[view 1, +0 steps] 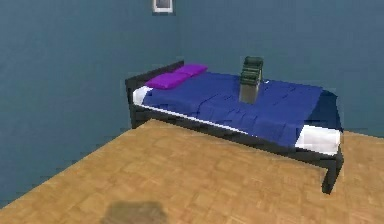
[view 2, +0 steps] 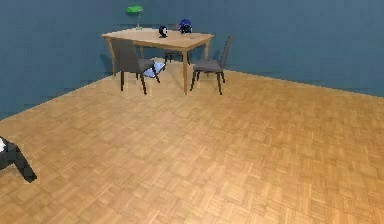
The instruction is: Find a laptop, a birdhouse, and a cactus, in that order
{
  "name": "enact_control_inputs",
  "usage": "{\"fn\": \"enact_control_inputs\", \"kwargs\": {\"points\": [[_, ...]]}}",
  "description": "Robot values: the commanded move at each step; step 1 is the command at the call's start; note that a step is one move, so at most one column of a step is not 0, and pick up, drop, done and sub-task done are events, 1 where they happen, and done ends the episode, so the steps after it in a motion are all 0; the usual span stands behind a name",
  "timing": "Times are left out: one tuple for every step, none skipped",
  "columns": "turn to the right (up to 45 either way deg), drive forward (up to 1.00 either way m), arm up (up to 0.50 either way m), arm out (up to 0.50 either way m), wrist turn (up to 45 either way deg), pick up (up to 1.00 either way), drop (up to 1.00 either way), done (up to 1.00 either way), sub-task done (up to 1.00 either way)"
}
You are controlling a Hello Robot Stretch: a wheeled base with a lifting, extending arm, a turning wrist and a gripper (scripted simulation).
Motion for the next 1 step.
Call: {"fn": "enact_control_inputs", "kwargs": {"points": [[-3.0, 0.00, 0.00, 0.00, 0.0, 0.00, 0.00, 0.00, 0.00]]}}
